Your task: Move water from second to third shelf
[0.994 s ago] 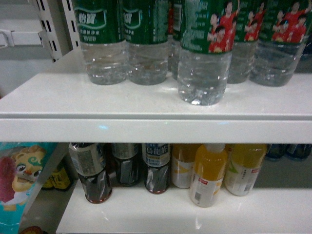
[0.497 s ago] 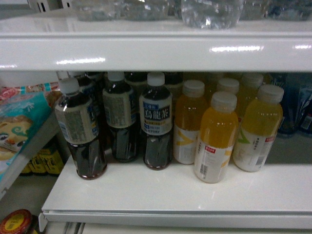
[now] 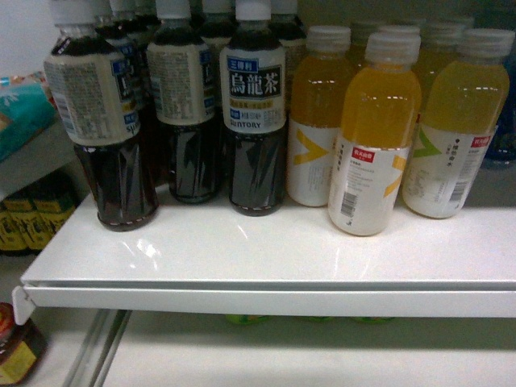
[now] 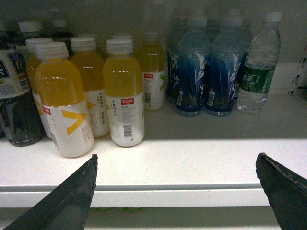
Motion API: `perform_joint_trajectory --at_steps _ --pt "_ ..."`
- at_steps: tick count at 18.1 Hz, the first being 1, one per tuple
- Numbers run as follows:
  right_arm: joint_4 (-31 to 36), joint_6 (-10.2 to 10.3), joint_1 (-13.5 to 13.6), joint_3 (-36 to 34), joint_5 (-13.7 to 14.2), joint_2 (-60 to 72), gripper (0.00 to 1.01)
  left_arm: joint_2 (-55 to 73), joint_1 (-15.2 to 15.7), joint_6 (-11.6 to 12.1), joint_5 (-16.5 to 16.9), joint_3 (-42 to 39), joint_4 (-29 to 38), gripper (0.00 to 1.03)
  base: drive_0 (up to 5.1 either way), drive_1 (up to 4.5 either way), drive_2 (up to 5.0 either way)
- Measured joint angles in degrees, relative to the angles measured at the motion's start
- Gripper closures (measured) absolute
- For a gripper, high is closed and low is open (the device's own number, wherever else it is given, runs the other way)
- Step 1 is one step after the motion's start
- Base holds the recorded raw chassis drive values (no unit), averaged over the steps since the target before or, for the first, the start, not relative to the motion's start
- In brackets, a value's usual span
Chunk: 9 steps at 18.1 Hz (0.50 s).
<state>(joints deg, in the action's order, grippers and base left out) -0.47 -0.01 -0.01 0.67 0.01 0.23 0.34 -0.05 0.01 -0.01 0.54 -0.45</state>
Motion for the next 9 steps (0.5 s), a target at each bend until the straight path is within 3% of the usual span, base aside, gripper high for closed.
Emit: perform_joint_trajectory --at_steps 9 --pt "0.17 -0.02 0.0 0.0 -0.02 0.0 0.03 0.0 0.0 0.0 0.0 0.0 0.15 0.05 0.0 0.0 0.0"
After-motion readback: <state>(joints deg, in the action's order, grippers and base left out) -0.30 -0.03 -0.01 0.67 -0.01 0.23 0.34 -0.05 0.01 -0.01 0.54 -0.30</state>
